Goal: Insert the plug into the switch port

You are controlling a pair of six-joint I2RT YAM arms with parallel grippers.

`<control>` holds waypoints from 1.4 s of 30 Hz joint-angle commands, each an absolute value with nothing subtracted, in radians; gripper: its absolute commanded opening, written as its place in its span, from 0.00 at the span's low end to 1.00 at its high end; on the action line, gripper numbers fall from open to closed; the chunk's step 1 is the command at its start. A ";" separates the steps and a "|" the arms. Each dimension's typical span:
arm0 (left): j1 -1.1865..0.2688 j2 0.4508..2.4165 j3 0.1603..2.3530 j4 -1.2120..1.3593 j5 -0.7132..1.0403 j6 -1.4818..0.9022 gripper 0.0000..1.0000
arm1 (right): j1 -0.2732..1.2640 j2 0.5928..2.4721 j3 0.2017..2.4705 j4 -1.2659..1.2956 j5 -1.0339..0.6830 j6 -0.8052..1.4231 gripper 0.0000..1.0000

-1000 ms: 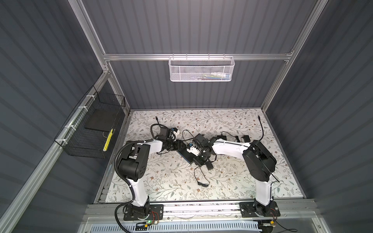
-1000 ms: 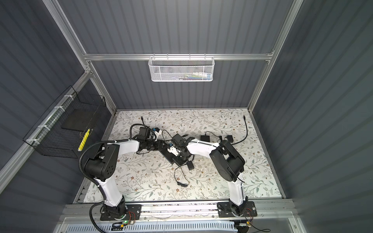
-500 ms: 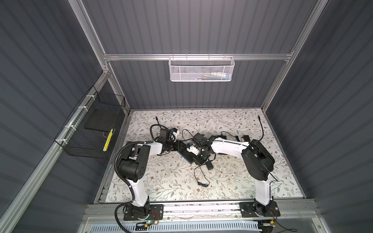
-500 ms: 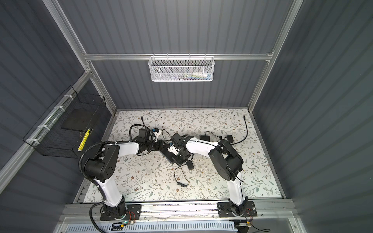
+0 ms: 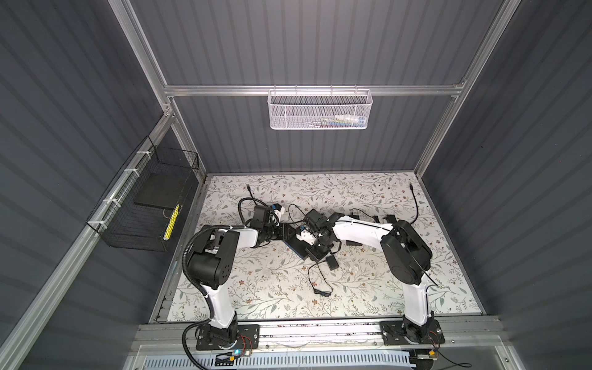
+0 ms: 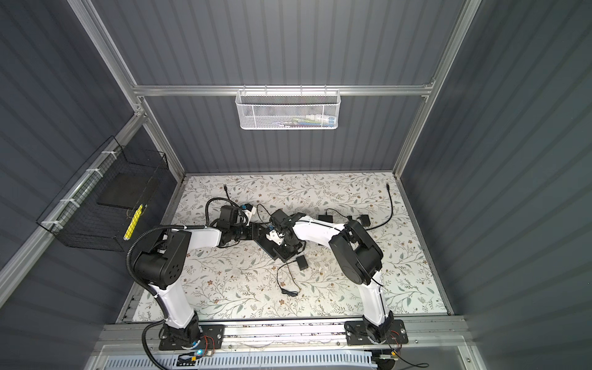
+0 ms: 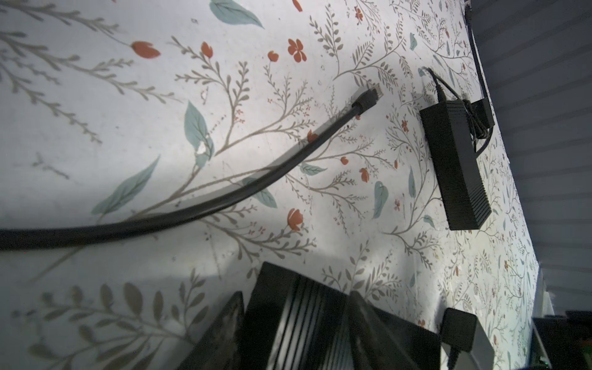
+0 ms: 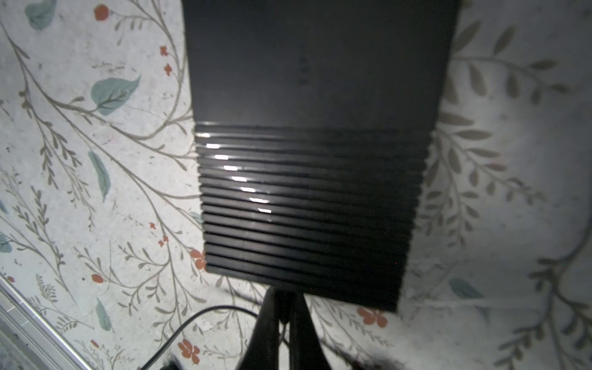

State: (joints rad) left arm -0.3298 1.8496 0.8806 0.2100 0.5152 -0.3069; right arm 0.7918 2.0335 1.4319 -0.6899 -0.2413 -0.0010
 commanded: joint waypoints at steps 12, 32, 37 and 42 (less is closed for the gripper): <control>-0.435 1.919 0.808 0.036 0.663 -0.377 0.52 | 0.781 2.082 1.606 -0.402 -0.284 -0.051 0.00; -0.458 1.919 0.802 0.054 0.669 -0.388 0.52 | 0.778 2.130 1.701 -0.395 -0.308 -0.055 0.00; -0.463 1.911 0.785 0.060 0.670 -0.391 0.52 | 0.774 2.154 1.723 -0.394 -0.317 -0.063 0.00; -0.471 1.921 0.780 0.078 0.676 -0.402 0.52 | 0.773 2.170 1.742 -0.356 -0.325 -0.072 0.00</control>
